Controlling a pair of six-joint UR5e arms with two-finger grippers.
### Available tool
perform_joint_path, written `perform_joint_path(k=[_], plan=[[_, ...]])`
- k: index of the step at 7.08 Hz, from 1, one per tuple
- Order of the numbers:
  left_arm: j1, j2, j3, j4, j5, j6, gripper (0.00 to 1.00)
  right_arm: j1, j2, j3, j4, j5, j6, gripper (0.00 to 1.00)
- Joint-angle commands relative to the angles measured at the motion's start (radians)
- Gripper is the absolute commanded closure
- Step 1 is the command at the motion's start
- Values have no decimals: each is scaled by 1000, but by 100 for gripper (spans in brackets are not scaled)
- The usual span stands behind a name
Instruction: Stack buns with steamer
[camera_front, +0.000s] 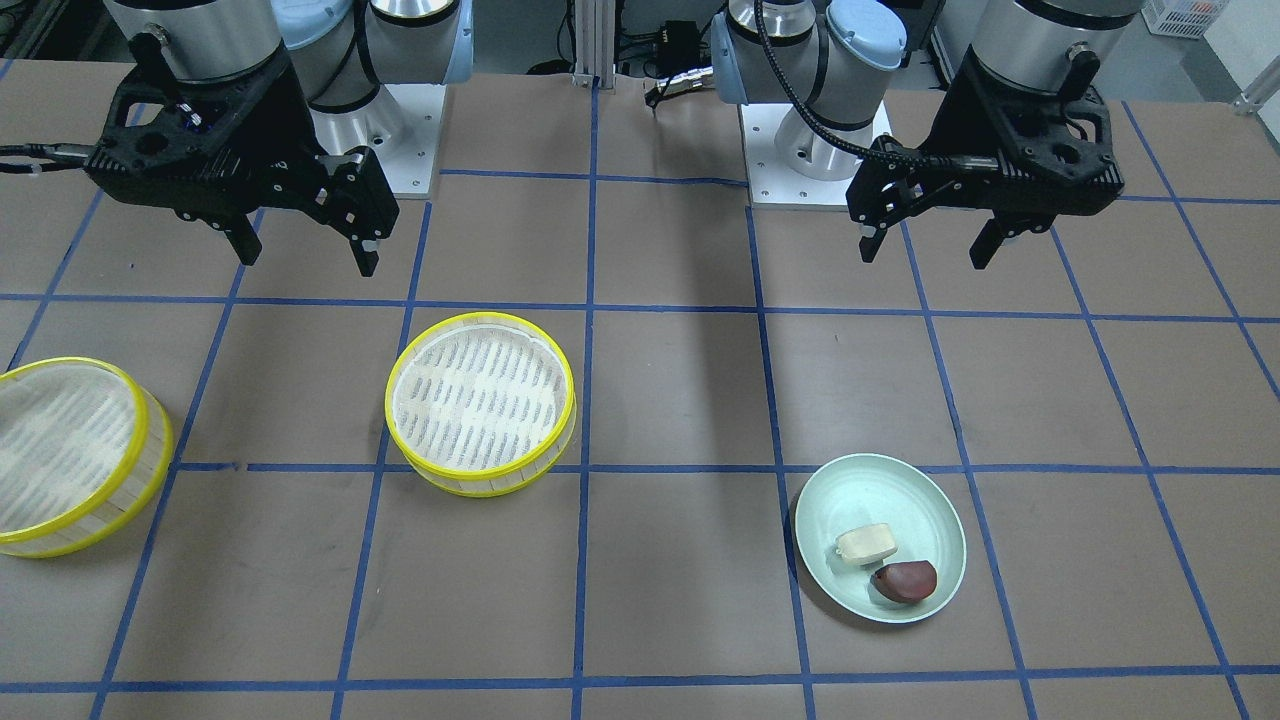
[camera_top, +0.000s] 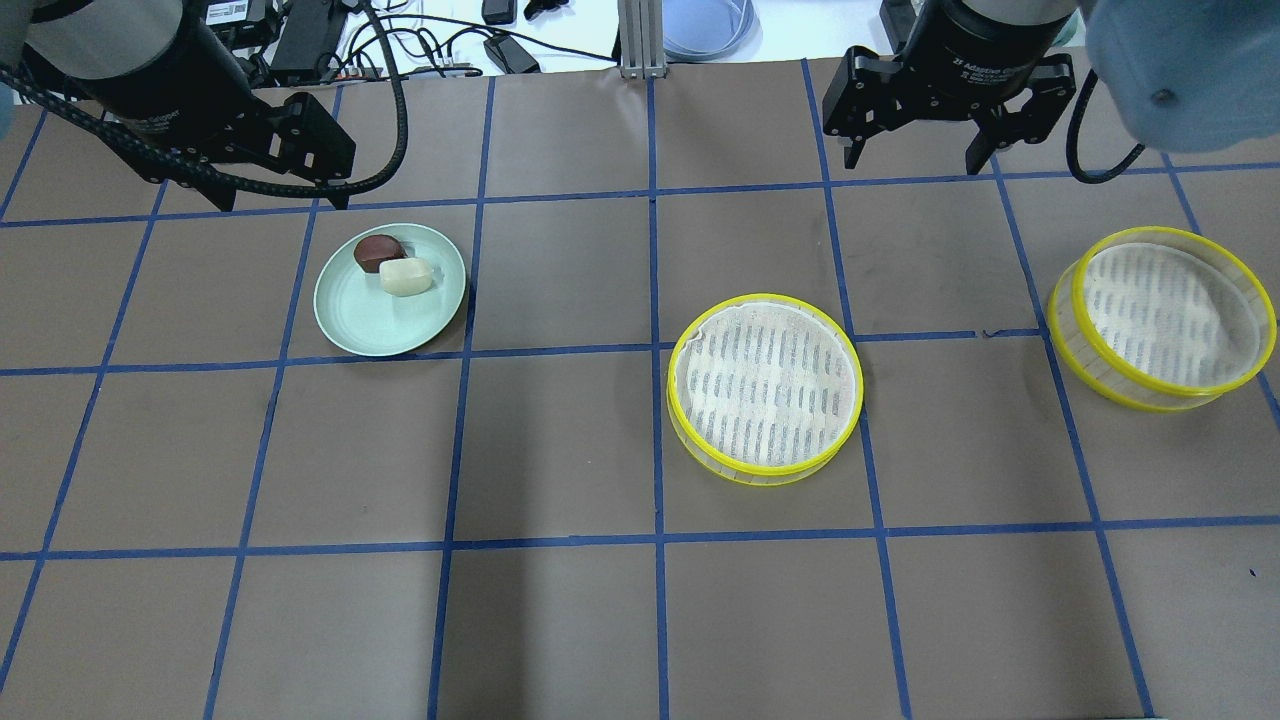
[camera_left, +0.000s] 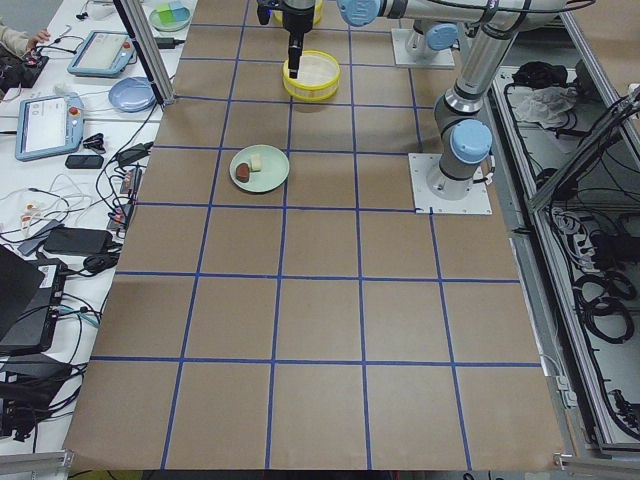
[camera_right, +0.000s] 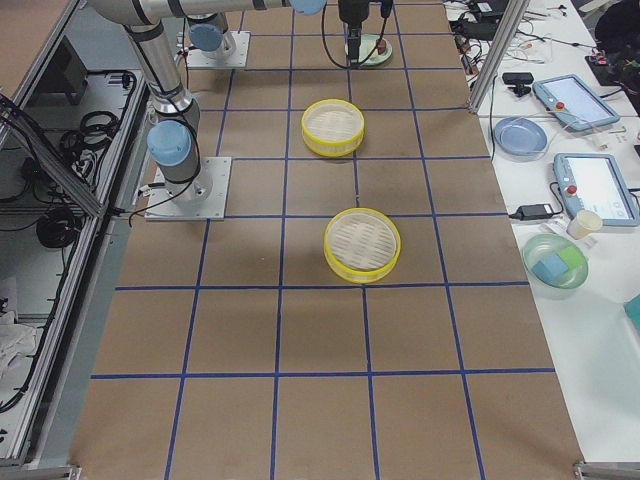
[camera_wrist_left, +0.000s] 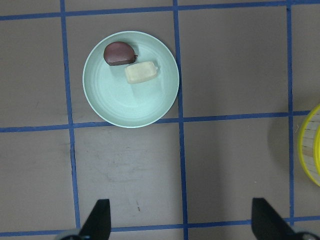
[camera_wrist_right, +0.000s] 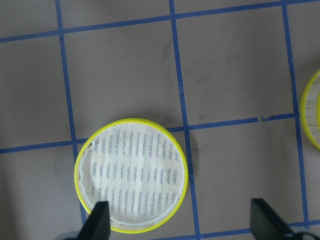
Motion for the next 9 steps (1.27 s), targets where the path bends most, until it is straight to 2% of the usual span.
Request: perform_joint_path(k=[1,3,4,5,6,8,9], plan=[[2,-4,-3,0,-2,1,0,0,2,0,-2,0,-1,0],[14,-77,-31,69,0,-52,0,-35,11,-6,-38,-11,-14,0],[35,-147,-69,214,-5,-71,0,-108,16,-5,-43,-14,-20,0],[35,-216,-123,435,-9,-72,0,-211,16,0,-39,-15,-34,0],[38,-276,-150,523,0,-69,0,-297,26,5,-37,-20,-137,0],[52,-402,-151,574,1,-81,0,-464,71,34,-36,-18,-274,0],[54,-453,-151,603,6,-107,0,-552,110,58,-60,-72,-343,0]])
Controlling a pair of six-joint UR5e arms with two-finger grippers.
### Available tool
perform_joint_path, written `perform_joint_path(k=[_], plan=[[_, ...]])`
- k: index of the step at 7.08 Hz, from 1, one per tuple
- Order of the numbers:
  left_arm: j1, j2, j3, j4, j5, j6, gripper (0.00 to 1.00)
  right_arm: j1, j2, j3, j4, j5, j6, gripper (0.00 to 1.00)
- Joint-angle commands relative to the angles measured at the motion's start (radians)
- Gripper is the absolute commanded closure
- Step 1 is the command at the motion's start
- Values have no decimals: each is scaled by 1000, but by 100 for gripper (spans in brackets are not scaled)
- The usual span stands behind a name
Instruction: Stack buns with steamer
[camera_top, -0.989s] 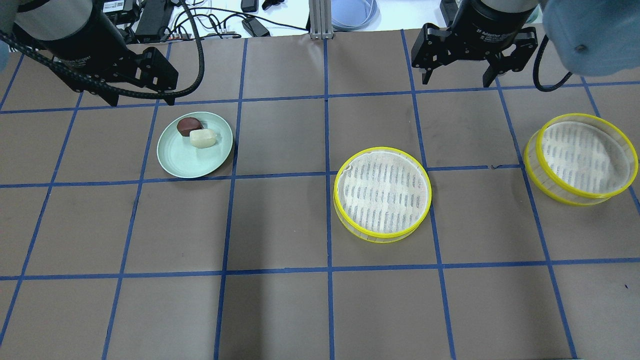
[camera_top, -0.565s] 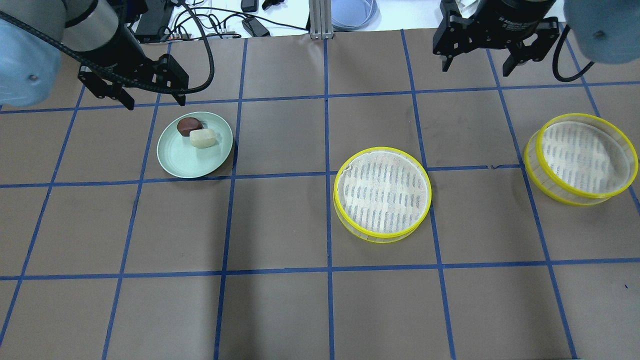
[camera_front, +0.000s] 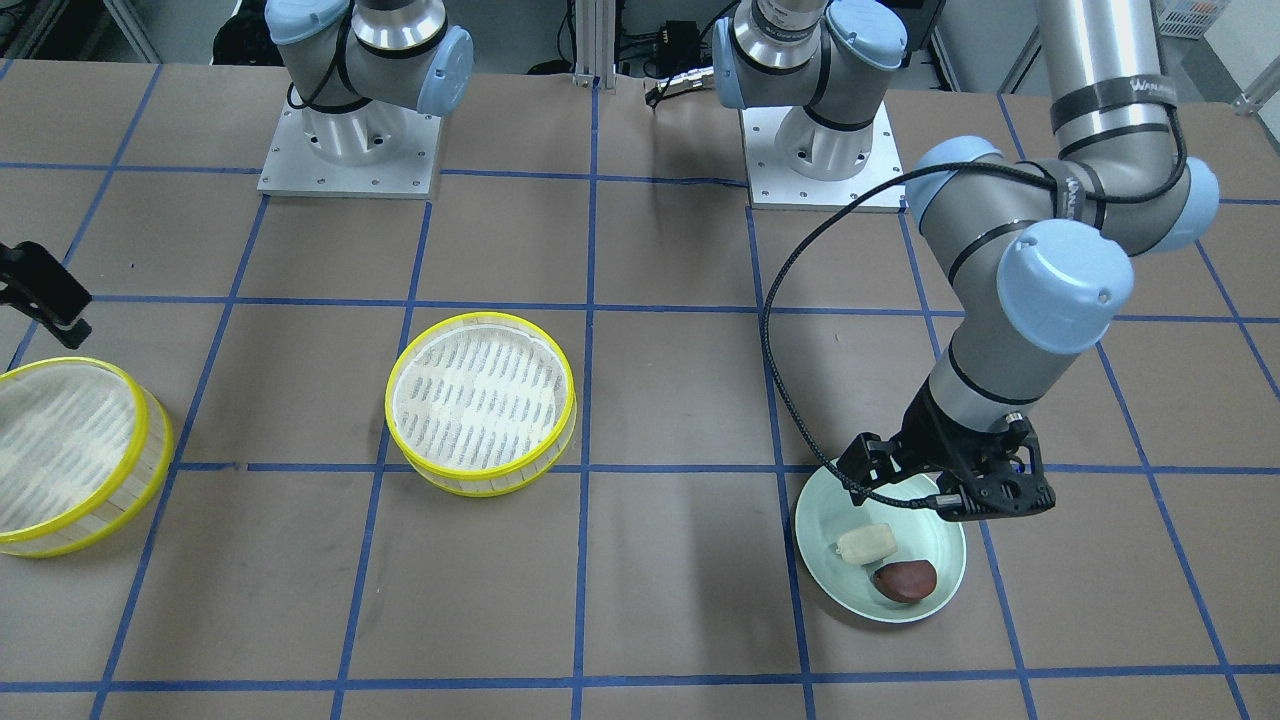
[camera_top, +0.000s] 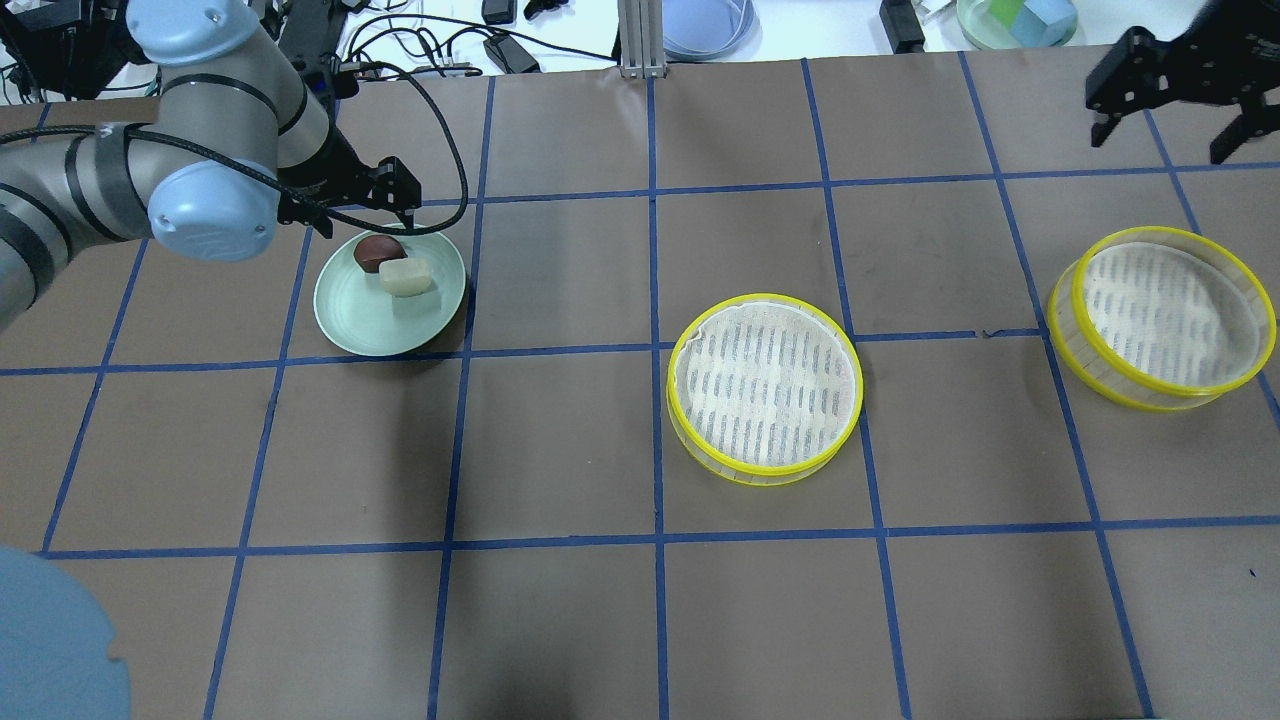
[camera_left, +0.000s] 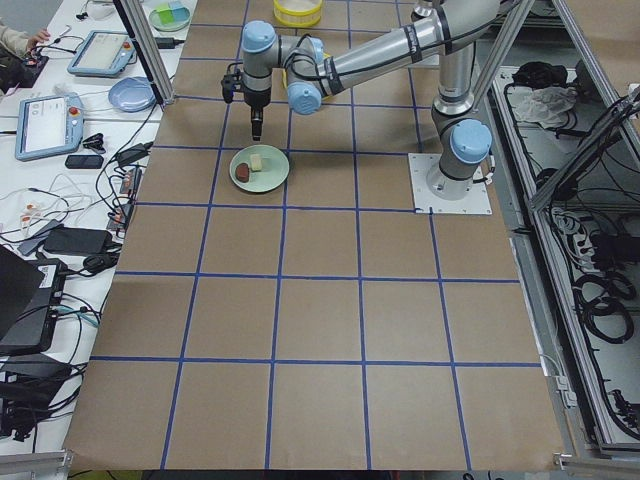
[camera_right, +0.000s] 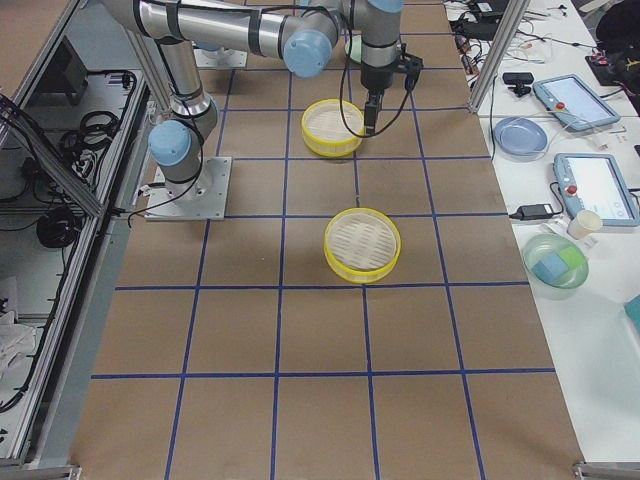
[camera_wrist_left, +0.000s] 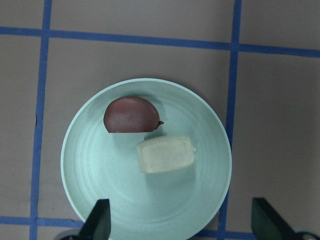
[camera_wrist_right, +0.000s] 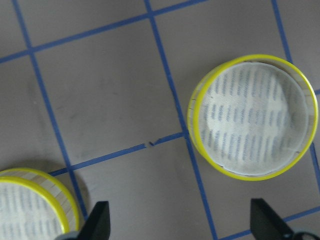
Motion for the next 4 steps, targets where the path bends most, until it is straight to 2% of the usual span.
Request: perform_joint_path(k=[1,2,4], plan=[[5,-93,-3,41,5,-64,0,-173,107,36,-112,-94,-155,0],[6,-113,-2,42,8,-104,0,-217,163,37,-158,-86,-287,0],[8,-153,0,50,18,-138,0,-285,296,39,-299,-81,-416,1]])
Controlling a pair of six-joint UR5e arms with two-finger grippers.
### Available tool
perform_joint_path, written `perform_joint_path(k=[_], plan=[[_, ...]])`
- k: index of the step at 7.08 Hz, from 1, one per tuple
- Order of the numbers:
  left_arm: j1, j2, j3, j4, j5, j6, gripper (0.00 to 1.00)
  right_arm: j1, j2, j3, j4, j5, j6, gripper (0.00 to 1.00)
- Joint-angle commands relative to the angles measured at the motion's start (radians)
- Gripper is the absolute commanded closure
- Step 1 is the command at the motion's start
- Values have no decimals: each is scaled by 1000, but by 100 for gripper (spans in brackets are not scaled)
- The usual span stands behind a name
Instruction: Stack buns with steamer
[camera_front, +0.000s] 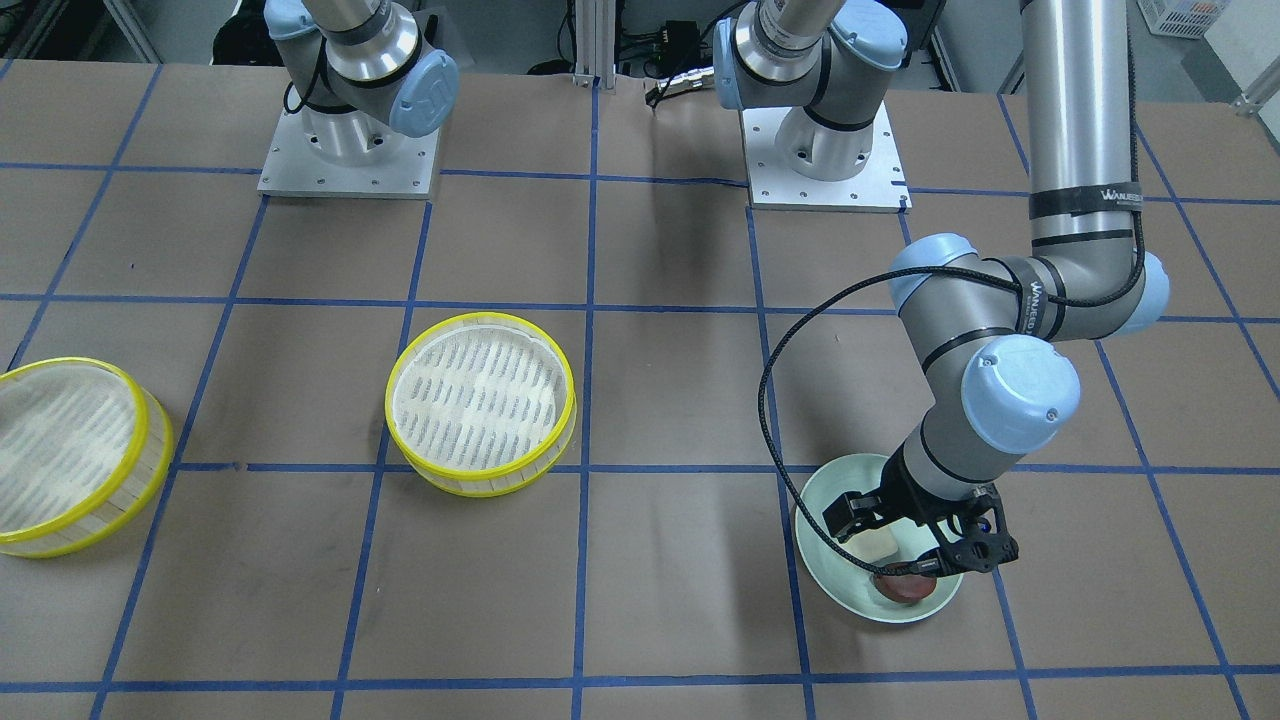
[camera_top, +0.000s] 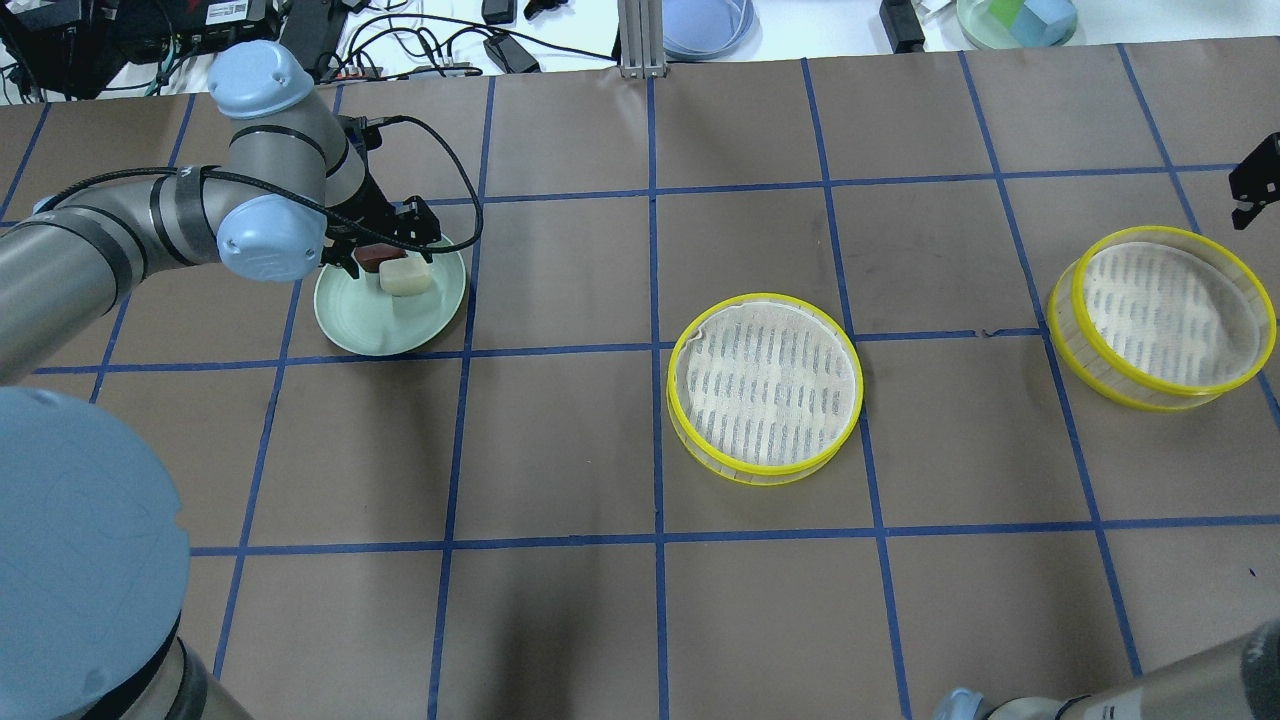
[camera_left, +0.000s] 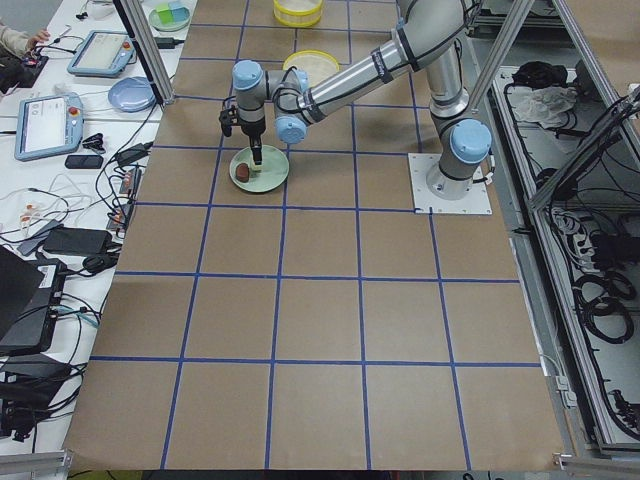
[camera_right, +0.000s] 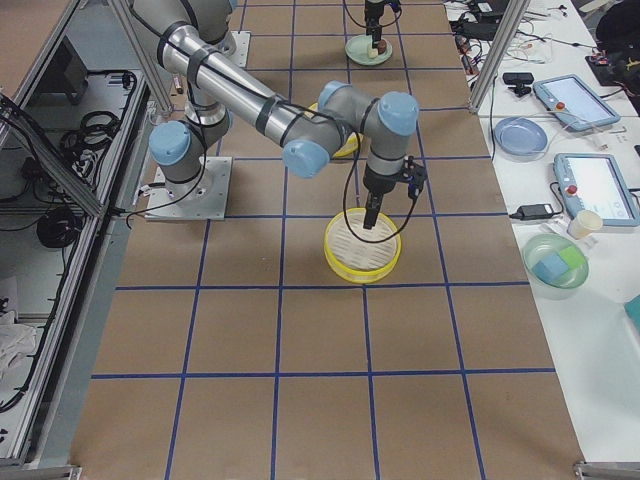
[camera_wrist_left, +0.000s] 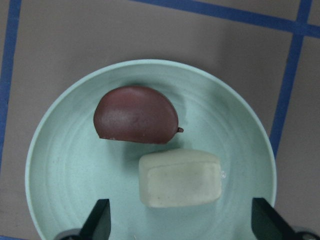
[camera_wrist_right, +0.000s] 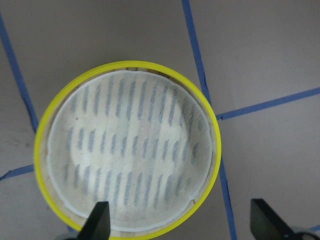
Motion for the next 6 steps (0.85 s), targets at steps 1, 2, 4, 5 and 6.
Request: perform_joint_path(k=[1,2,4,5,6], plan=[[1,-35,-3,4,5,-27,2,-58,123,20,-167,3,-168,1],[1,-40,-5,2,0,-27,32,-60,132,51,-235,3,-210,6],[1,-42,-5,1,8,-9,91,-74,189,80,-321,56,-288,16],[1,-34,-2,2,6,-3,96,-104,204,80,-323,122,-323,25],[-5,-8,1,5,2,-9,99,-106,204,80,-330,134,-334,43]])
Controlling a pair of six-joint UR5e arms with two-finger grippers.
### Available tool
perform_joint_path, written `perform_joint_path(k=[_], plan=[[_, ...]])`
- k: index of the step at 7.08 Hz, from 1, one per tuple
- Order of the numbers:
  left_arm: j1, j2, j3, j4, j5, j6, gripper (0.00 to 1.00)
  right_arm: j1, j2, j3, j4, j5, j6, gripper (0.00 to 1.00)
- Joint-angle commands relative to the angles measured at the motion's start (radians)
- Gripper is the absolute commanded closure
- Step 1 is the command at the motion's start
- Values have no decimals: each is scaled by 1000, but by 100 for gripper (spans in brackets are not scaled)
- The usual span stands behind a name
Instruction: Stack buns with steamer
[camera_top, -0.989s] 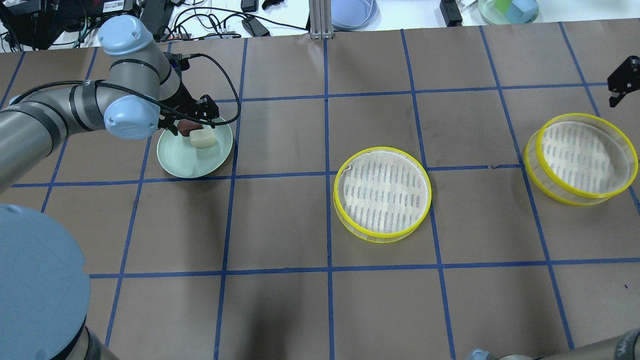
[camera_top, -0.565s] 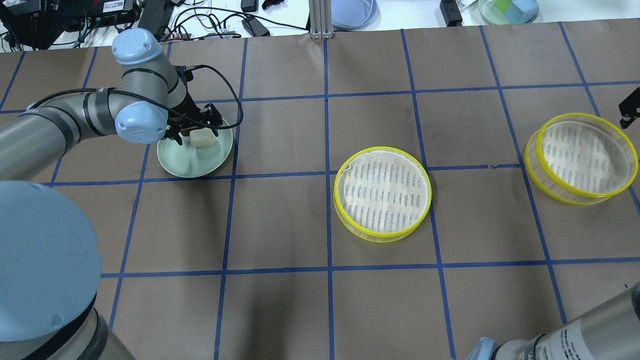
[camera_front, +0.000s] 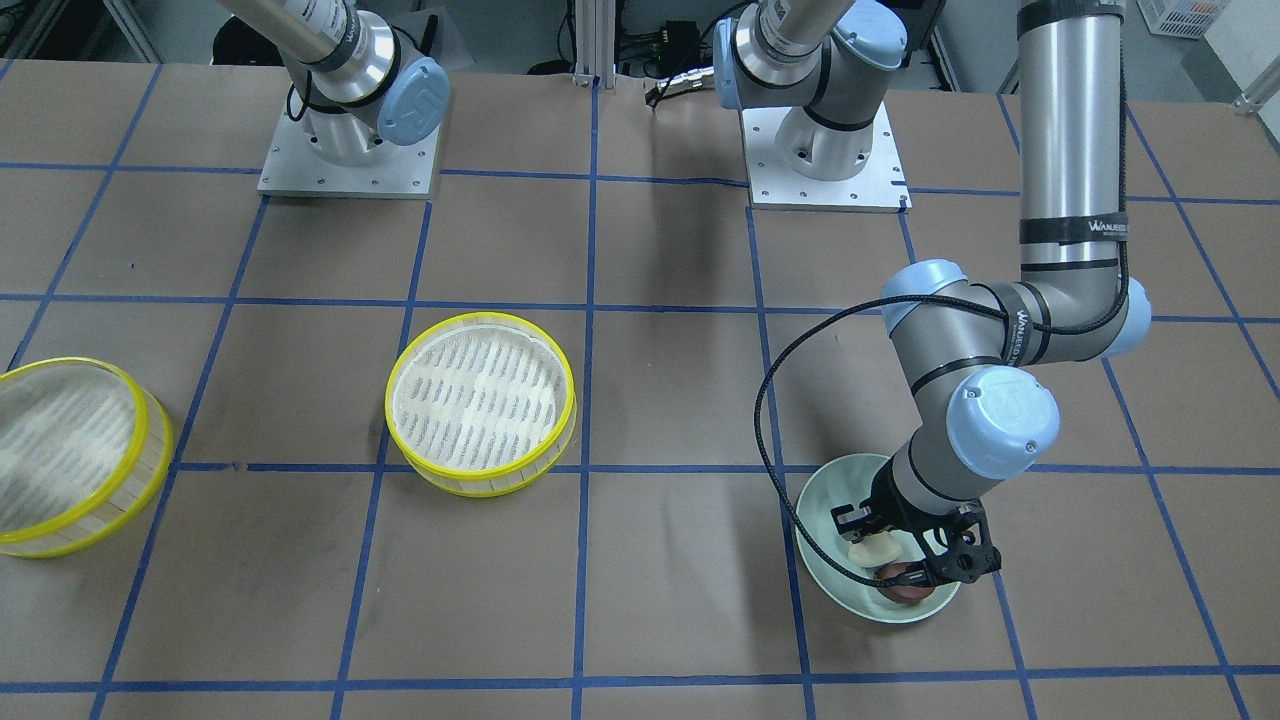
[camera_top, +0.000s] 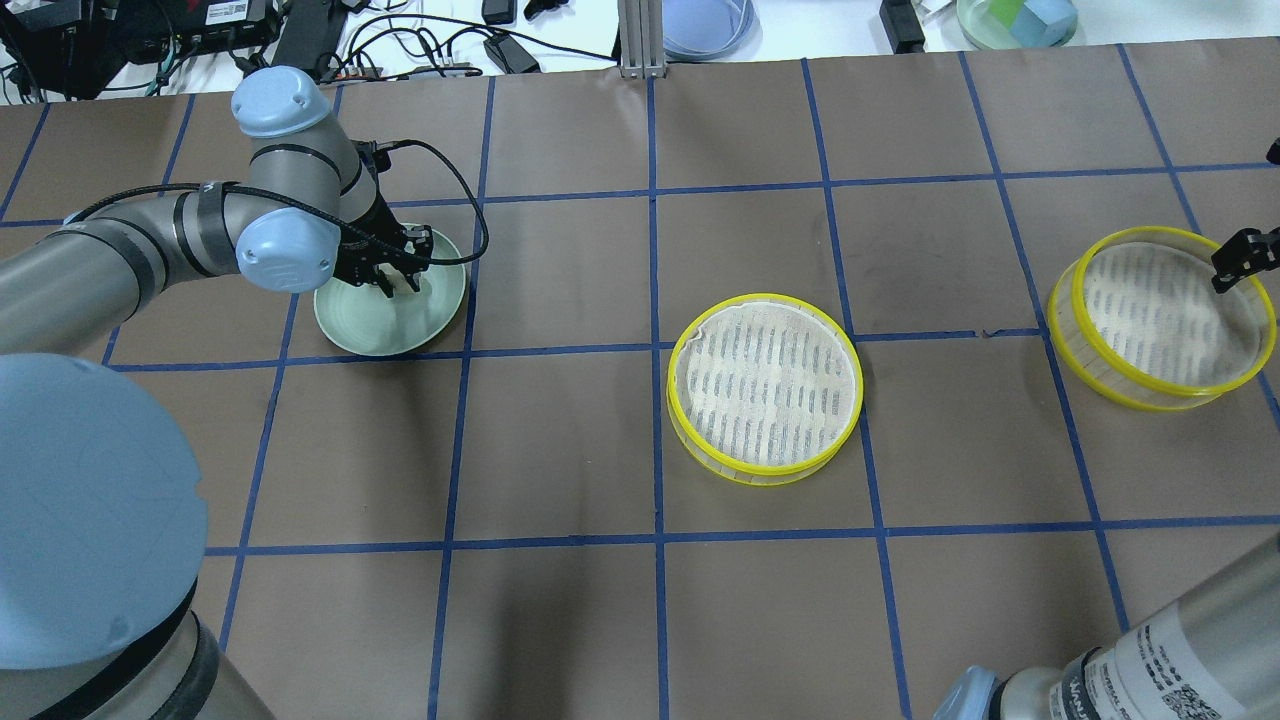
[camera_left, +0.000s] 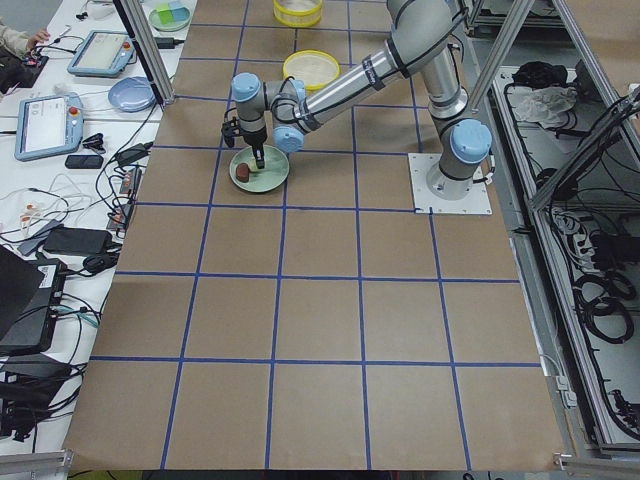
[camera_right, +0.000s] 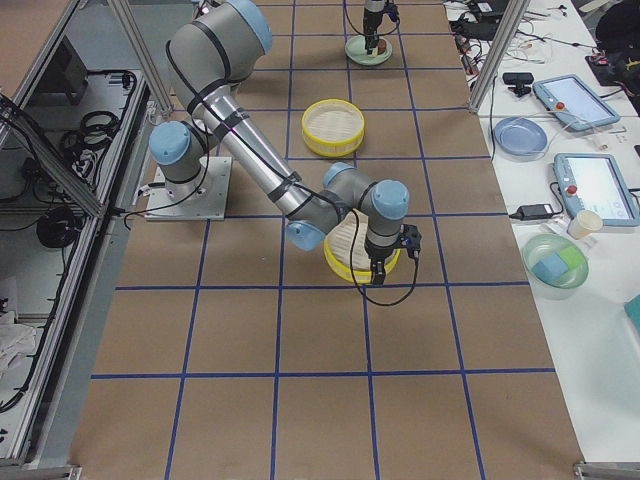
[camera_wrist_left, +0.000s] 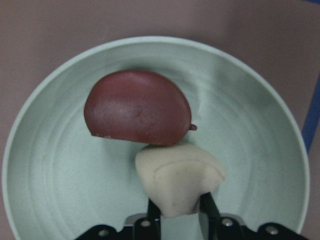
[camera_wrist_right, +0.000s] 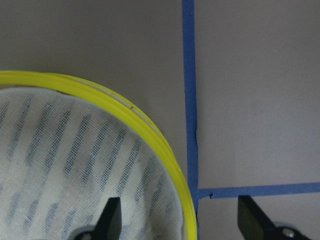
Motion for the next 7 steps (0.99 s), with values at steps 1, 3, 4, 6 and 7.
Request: perform_joint_path(k=[1,3,4,6,7], plan=[[-17,56,11,-14,-1,-4,99,-12,9,2,-10,33,-28,65],[-83,157,5,-84,-63,-105,99,-12,8,2,-4,33,-47,91],[-182,180,6,-95,-64,-241,99,-12,3,2,-3,34,-46,95],[-453,170,13,-74,-53,-520,99,-12,-26,0,9,23,-44,96],[-527,143,10,-24,-111,-640,99,-11,-65,2,34,23,-40,95]])
